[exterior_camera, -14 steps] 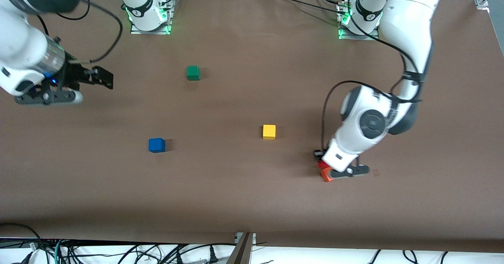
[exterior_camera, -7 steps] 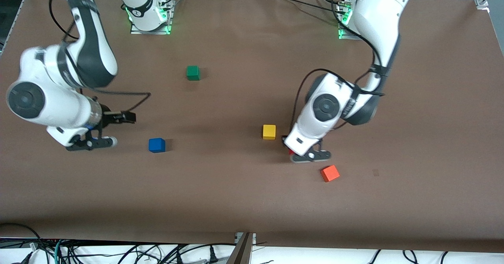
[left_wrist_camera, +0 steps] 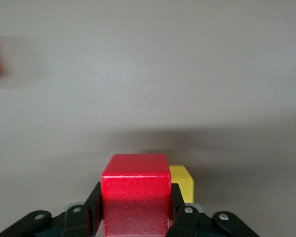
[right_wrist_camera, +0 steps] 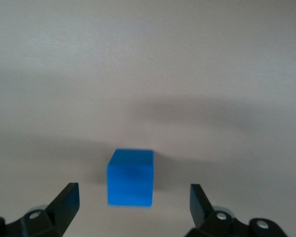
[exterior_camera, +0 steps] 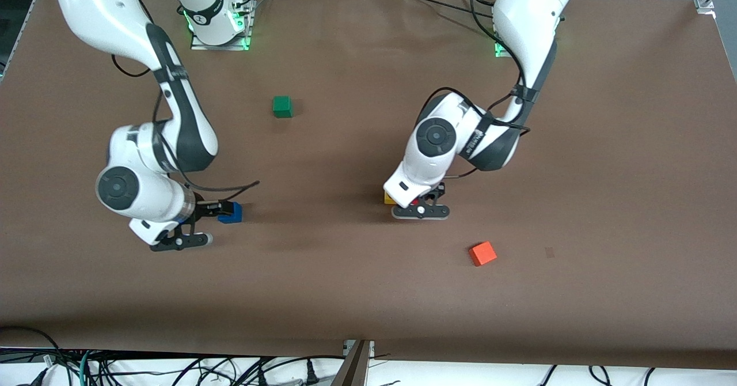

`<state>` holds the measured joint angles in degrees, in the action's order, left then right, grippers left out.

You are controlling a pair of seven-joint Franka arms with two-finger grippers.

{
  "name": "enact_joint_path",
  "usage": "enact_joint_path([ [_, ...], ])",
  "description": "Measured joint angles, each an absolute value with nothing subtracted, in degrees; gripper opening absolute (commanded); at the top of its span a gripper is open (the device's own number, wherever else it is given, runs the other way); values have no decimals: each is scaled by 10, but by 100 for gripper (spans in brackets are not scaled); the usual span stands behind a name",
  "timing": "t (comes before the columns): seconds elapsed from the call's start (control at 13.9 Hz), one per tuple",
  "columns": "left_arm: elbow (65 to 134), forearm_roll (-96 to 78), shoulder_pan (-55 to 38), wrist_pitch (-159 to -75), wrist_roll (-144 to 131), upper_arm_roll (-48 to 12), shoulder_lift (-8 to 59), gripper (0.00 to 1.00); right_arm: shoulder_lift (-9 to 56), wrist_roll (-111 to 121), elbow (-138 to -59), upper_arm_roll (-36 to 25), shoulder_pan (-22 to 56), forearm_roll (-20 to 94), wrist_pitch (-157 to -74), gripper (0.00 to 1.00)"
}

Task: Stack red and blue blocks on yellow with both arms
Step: 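Set the red cube on the yellow cube while the right gripper grasps the blue cube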

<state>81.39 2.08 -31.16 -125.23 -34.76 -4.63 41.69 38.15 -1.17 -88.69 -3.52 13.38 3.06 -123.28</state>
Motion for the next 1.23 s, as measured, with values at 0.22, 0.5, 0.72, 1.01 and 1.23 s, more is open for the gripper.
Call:
enact_joint_path([
  [0.22,814,21,-335,-1251,-348,-46,428,0,397,-12,-939,-35,134,31,-1309,91],
  [0.5,814,21,-339,-1251,-348,-46,432,0,394,-12,-946,-35,134,41,-1315,79],
  [0.72,814,21,-339,-1251,-348,-46,433,100,394,-12,-946,-35,134,47,-1315,65],
  [1.01,804,21,-339,-1243,-348,-35,433,100,394,-12,-946,-35,134,48,-1314,41],
  [1.23,717,21,-314,-1143,-348,-5,417,100,393,-12,-945,-32,133,49,-1313,41],
])
